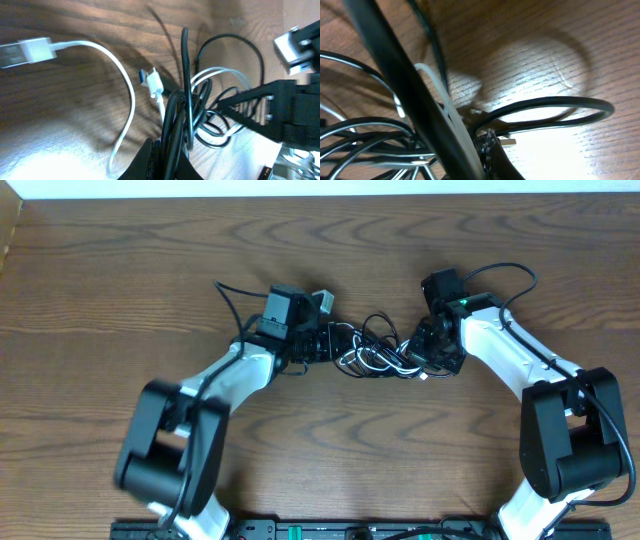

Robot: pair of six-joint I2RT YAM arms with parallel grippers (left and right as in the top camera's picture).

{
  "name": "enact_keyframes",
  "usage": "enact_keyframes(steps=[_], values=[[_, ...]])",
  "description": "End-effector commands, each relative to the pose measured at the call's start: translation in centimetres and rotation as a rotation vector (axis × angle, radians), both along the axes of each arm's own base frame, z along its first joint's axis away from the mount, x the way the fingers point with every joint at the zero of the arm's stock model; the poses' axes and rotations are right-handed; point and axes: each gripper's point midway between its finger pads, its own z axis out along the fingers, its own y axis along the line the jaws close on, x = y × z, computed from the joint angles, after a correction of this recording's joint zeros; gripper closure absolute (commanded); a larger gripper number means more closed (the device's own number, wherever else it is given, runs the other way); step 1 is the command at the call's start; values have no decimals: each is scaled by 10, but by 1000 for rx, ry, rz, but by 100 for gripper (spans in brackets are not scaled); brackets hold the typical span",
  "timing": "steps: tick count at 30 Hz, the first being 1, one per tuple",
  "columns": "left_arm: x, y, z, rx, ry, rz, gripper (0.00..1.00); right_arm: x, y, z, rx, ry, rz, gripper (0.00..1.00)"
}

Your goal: Untangle cables

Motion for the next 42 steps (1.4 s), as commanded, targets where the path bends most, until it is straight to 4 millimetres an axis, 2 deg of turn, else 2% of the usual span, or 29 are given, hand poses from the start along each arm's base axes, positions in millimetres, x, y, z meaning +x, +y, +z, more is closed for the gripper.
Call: enact_keyframes(steps=[1,3,6,7,12,16,18,20,22,24,25,28,29,31,32,34,37,38,39,42], values=[[19,30,57,80,-170,119,93,-4,0,-2,-4,11,7,99],[20,52,73,158,-211,206,93,-4,-1,-2,-4,13,5,99],[17,70,95,214,-267,276,93,-4,-1,-2,-4,13,5,99],[15,77,110,225,-303,307,93,-4,-1,-2,-5,14,5,99],[12,91,150,219,-410,382,93,-7,-5,-2,-23,25,3,99],[8,110,187,207,-499,462,93,-6,-8,-2,-25,28,-8,99],[7,131,206,172,-515,565,93,-8,-12,-3,-27,40,-18,99],[5,145,217,129,-506,637,92,-9,-14,-3,-28,46,-22,99],[4,149,223,98,-503,654,93,-9,-14,-3,-28,45,-22,99],[2,144,223,81,-499,631,93,-9,-14,-3,-28,45,-22,99],[0,136,222,50,-482,595,92,-9,-14,-3,-28,46,-22,99],[-18,83,216,-33,-468,314,92,-9,-14,-3,-27,43,-22,99],[-20,82,212,7,-494,272,93,-8,-13,-3,-26,42,-21,99],[-10,118,196,144,-463,435,92,-10,-13,-3,-25,48,-21,99],[-6,133,194,142,-421,533,94,-12,-14,-3,-28,56,-21,99],[1,142,198,138,-430,584,93,-13,-16,-3,-35,61,-23,99],[6,193,197,225,-400,857,93,-13,-16,-3,-32,62,-25,99],[6,199,198,193,-376,913,92,-13,-16,-3,-32,63,-25,99],[8,196,201,143,-362,925,92,-13,-16,-3,-32,63,-25,99],[13,168,222,93,-482,731,93,-13,-16,-2,-33,62,-25,99]])
